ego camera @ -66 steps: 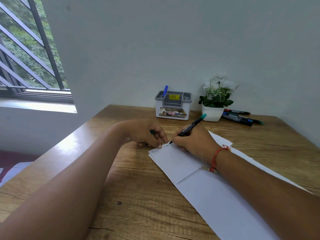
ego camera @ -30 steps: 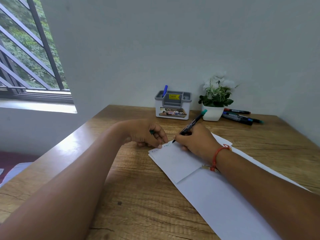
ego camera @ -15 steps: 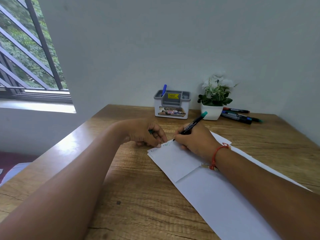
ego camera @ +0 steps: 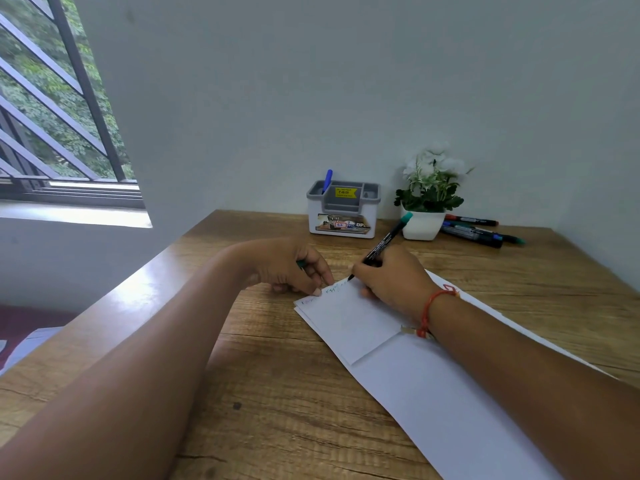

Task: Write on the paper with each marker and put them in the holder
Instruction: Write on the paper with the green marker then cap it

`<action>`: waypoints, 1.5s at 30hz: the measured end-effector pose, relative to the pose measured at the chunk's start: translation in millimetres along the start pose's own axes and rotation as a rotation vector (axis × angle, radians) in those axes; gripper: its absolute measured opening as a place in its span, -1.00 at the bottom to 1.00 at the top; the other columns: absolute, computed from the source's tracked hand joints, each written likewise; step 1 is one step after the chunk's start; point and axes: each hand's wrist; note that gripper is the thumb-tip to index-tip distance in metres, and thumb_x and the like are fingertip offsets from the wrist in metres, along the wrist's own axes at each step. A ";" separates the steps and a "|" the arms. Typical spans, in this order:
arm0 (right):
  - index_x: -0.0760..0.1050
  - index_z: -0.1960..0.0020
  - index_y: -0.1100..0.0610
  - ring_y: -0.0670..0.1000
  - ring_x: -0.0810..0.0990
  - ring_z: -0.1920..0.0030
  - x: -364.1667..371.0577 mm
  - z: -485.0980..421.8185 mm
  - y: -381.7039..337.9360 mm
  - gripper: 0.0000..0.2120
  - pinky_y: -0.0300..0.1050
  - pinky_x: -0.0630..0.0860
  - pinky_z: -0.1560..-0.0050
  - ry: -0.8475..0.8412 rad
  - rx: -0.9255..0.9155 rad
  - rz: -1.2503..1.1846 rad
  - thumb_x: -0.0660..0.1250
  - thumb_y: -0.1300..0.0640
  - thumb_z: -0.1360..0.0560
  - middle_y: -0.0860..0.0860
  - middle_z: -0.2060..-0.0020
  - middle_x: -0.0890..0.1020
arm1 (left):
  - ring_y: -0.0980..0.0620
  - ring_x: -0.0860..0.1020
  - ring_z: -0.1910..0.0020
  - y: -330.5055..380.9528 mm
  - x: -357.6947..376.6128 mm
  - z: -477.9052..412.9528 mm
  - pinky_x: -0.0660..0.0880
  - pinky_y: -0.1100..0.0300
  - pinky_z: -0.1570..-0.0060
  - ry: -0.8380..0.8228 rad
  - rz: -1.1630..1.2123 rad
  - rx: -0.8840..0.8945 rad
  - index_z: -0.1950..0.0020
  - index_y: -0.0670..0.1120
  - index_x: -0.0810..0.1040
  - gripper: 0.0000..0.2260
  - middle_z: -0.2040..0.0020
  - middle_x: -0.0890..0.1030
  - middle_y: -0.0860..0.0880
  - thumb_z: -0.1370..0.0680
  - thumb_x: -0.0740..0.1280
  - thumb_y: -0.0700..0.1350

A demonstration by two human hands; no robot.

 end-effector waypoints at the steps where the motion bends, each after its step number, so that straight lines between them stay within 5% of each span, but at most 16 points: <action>1: 0.64 0.00 0.20 -0.20 0.59 0.54 -0.8 -0.6 -0.5 -0.84 -0.37 0.42 0.50 0.010 0.022 -0.048 0.37 0.11 -0.55 -0.01 0.31 0.67 | 0.11 0.47 0.34 0.0 0.1 0.1 0.34 0.28 0.44 0.001 0.000 -0.002 -0.07 -0.03 0.67 -0.80 0.09 0.62 -0.08 -0.49 0.47 -0.25; 5: 0.61 0.06 0.15 -0.07 0.60 0.38 -6.1 0.1 -3.0 -0.96 -0.27 0.49 0.42 0.005 0.051 -0.250 0.42 0.24 -0.49 0.05 0.21 0.66 | 0.03 0.46 0.29 -0.1 -0.5 -0.7 0.34 0.27 0.44 -0.002 0.000 -0.002 -0.05 -0.02 0.68 -0.81 0.11 0.63 -0.05 -0.49 0.48 -0.24; 14: 0.65 0.00 0.14 -0.07 0.66 0.08 -4.5 1.0 2.9 -0.85 -0.23 0.49 0.16 -0.021 -0.066 -0.083 0.48 0.19 -0.43 -0.02 0.13 0.72 | 0.11 0.48 0.32 0.2 0.3 -0.2 0.34 0.30 0.46 0.001 0.009 -0.004 -0.06 -0.02 0.68 -0.80 0.09 0.62 -0.08 -0.48 0.48 -0.24; 24: 0.65 0.03 0.13 -0.04 0.62 0.19 -3.4 -0.9 1.7 -0.88 -0.19 0.50 0.24 0.025 -0.091 0.046 0.42 0.11 -0.49 0.03 0.17 0.71 | 0.14 0.47 0.36 -0.1 0.1 0.0 0.34 0.30 0.46 0.003 0.012 -0.002 -0.08 -0.04 0.67 -0.79 0.08 0.61 -0.08 -0.48 0.48 -0.24; 39: 0.62 0.03 0.09 -0.12 0.58 0.36 -5.0 0.7 2.1 -0.95 -0.39 0.41 0.47 0.054 -0.105 0.040 0.41 0.14 -0.52 -0.06 0.23 0.66 | 0.13 0.48 0.34 -0.2 0.4 0.3 0.35 0.32 0.47 0.010 0.001 -0.001 -0.09 -0.04 0.68 -0.79 0.08 0.62 -0.08 -0.48 0.48 -0.23; 45: 0.65 0.07 0.16 -0.04 0.57 0.26 -6.6 2.5 -0.6 -0.85 -0.16 0.49 0.25 -0.006 -0.075 0.064 0.39 0.08 -0.49 0.09 0.18 0.70 | 0.10 0.47 0.31 0.3 0.8 0.7 0.35 0.32 0.47 0.010 0.003 -0.010 -0.10 -0.05 0.67 -0.78 0.07 0.62 -0.07 -0.48 0.48 -0.24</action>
Point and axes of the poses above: each hand's wrist, its own z-axis away from the middle knuckle, its own x-axis out of the palm, y = z × x
